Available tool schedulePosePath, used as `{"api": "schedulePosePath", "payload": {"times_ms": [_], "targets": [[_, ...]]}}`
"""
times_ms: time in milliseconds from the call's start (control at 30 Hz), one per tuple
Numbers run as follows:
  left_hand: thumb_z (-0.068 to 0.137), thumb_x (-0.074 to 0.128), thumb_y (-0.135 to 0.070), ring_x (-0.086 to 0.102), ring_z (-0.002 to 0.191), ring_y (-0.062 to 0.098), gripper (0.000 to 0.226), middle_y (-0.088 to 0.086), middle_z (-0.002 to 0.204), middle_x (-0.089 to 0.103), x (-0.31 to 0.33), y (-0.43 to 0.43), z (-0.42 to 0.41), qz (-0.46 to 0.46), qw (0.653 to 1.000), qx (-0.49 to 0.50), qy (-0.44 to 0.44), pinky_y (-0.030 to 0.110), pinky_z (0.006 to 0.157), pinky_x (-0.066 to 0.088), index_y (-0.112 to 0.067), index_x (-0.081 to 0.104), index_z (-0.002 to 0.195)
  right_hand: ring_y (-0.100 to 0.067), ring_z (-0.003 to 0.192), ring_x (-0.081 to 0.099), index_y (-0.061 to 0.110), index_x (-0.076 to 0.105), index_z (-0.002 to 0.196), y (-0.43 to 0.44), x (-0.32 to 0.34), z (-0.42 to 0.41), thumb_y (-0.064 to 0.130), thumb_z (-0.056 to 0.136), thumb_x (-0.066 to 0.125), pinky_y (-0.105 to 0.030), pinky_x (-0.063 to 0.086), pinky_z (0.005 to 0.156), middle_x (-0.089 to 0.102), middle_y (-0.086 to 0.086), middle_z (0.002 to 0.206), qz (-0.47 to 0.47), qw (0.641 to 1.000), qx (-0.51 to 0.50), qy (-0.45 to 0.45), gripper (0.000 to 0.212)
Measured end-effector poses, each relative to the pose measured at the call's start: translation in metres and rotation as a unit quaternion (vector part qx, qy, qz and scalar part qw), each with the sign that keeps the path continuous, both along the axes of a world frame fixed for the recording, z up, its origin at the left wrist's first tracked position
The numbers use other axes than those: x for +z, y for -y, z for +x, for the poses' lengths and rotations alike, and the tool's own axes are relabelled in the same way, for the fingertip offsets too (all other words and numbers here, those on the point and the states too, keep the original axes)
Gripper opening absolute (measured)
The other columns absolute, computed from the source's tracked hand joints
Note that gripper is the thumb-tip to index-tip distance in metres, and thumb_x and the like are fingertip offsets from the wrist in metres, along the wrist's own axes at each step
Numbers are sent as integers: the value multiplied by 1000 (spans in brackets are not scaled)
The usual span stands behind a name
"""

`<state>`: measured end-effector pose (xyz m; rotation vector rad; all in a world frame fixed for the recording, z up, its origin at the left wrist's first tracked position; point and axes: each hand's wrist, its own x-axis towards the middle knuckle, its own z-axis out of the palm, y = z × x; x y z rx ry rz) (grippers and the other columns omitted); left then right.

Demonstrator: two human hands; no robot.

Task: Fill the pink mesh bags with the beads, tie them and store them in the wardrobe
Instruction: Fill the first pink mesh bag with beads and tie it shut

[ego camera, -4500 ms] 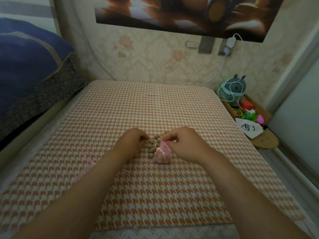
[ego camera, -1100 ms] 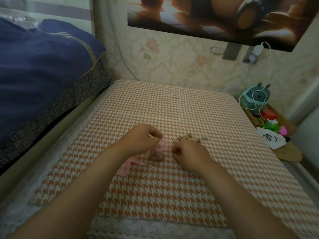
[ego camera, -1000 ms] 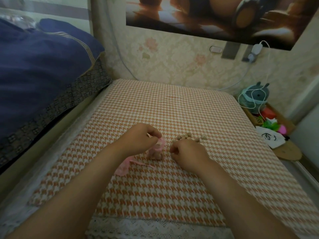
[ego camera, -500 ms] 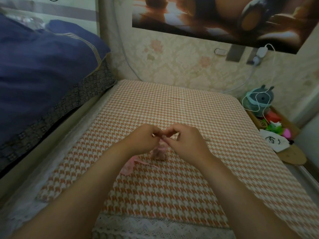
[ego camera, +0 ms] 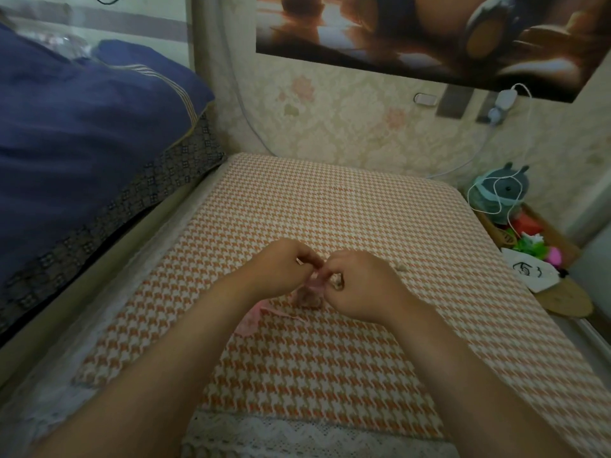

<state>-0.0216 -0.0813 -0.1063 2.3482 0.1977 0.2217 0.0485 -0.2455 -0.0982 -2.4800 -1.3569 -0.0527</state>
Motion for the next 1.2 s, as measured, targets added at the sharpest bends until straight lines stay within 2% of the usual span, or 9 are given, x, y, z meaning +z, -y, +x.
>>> {"api": "schedulePosePath", "payload": {"times_ms": [133, 233, 333, 433, 533, 800, 967, 1067, 1200], "targets": [[89, 59, -13, 62, 80, -4, 24, -13, 89, 71, 0, 6, 0, -2, 1000, -16, -2, 16, 73, 47, -22, 77, 102, -2, 78, 59, 38, 75, 85, 7, 3, 5, 36, 85, 63, -29, 50, 68, 67, 18, 90, 18, 998, -21, -49, 12], [91, 59, -18, 62, 80, -4, 22, -13, 92, 71, -1, 9, 1, -4, 1000, -10, -12, 17, 73, 46, -24, 76, 104, -1, 68, 61, 38, 75, 83, 11, 2, 12, 25, 86, 63, -28, 54, 65, 69, 20, 86, 123, 983, -45, -128, 18], [91, 58, -17, 61, 83, -4, 23, -16, 93, 68, -1, 10, 1, 2, 1000, 1, -17, 13, 70, 44, -25, 76, 103, 5, 70, 60, 37, 73, 88, 16, -3, 22, 18, 91, 61, -25, 52, 72, 70, 22, 90, 171, 973, -94, -123, 22], [91, 58, -17, 59, 77, -9, 23, -17, 92, 68, -2, 11, 2, 2, 1000, 2, -16, 6, 64, 41, -25, 76, 102, -6, 96, 66, 34, 75, 101, 21, -14, 31, 22, 91, 60, -29, 53, 84, 71, 15, 105, 67, 986, -130, -82, 21], [90, 59, -16, 58, 72, -13, 23, -18, 90, 68, -2, 11, 2, 2, 1000, 1, -11, 6, 63, 40, -24, 76, 102, -14, 101, 66, 38, 73, 109, 22, -26, 31, 30, 91, 60, -29, 49, 78, 71, 11, 110, -27, 991, -124, -43, 24], [90, 60, -15, 56, 58, -16, 21, -25, 76, 63, 0, 15, -1, -8, 1000, -3, -4, 2, 54, 38, -23, 76, 101, -22, 99, 67, 29, 73, 109, 14, -36, 24, 26, 93, 60, -28, 39, 67, 70, 2, 112, -37, 993, -113, -11, 21], [90, 60, -16, 64, 76, -4, 23, -18, 92, 71, 1, 15, -3, -9, 1000, -3, -11, 14, 68, 49, -25, 76, 103, -21, 99, 67, 26, 72, 108, 12, -38, 24, 23, 92, 63, -26, 39, 69, 71, 2, 110, -29, 992, -119, -30, 19], [90, 59, -15, 66, 81, 0, 23, -15, 95, 72, 0, 14, -3, -8, 1000, -2, -14, 16, 70, 51, -24, 76, 104, -13, 94, 67, 32, 72, 102, 13, -30, 27, 34, 90, 67, -28, 48, 73, 73, 10, 102, 33, 988, -146, -44, 13], [91, 58, -16, 61, 76, -9, 24, -20, 88, 67, 2, 12, -3, -1, 1000, -6, -21, 7, 64, 43, -24, 75, 107, 5, 71, 60, 35, 71, 90, 13, -5, 29, 35, 85, 74, -26, 53, 72, 69, 21, 88, 194, 963, -146, -114, 6]]}}
